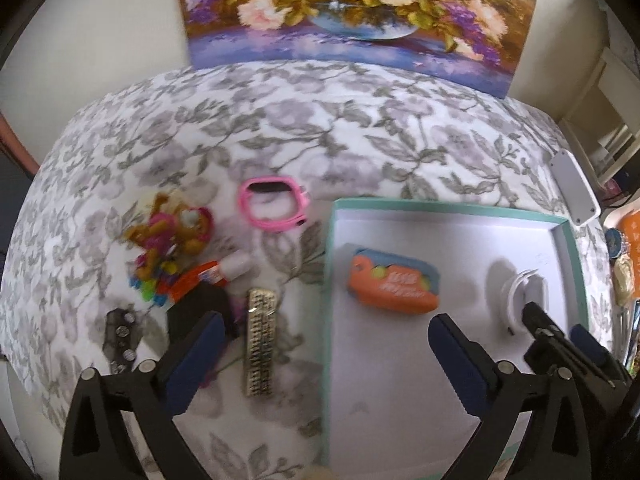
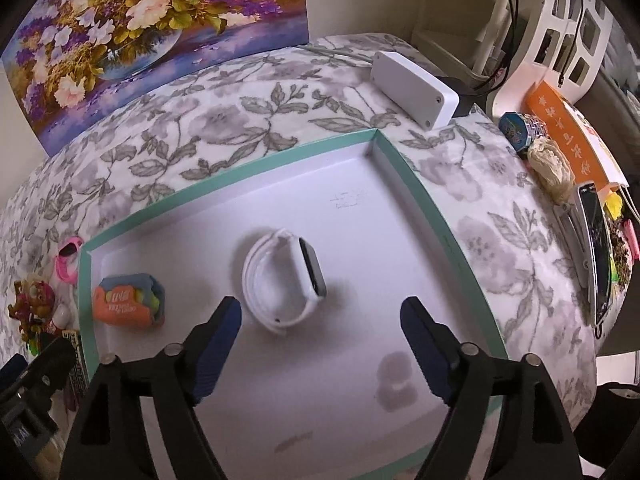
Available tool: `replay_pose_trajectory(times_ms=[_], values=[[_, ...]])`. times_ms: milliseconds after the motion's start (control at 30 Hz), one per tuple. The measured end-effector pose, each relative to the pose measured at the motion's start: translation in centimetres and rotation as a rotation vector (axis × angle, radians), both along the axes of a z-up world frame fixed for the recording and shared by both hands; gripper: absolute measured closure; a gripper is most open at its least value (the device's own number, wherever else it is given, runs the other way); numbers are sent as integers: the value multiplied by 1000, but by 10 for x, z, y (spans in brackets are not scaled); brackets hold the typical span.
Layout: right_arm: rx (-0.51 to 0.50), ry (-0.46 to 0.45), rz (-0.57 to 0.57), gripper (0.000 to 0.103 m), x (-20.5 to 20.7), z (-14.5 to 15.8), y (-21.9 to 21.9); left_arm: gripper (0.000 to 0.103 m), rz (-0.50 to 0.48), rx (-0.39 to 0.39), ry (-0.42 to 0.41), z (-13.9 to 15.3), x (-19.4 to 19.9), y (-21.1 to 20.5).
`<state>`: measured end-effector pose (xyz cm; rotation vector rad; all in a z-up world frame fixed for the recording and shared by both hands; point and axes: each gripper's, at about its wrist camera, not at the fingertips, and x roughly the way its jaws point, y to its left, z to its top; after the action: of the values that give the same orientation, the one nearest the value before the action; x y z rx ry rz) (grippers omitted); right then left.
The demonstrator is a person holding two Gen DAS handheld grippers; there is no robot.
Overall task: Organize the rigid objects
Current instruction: 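Grasp the gold patterned bar with the right gripper while the left gripper grasps the black toy car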
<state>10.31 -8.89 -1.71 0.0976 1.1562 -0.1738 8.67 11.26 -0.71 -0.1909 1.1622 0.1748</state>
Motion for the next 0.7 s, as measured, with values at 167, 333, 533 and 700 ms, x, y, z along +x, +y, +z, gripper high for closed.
replay_pose_trajectory(times_ms=[167, 333, 533, 700], values=[[-39, -8, 25, 18, -12, 3, 12, 0, 54, -51, 10, 1, -14, 28], [15, -19, 87, 18, -21, 11, 38, 0, 123, -64, -17, 11, -35, 68], [86, -39, 151, 18, -26, 20, 81, 0, 227, -37, 8, 10, -59, 132], [112, -46, 231, 18, -30, 21, 130, 0, 291, -59, 57, -1, -73, 169]])
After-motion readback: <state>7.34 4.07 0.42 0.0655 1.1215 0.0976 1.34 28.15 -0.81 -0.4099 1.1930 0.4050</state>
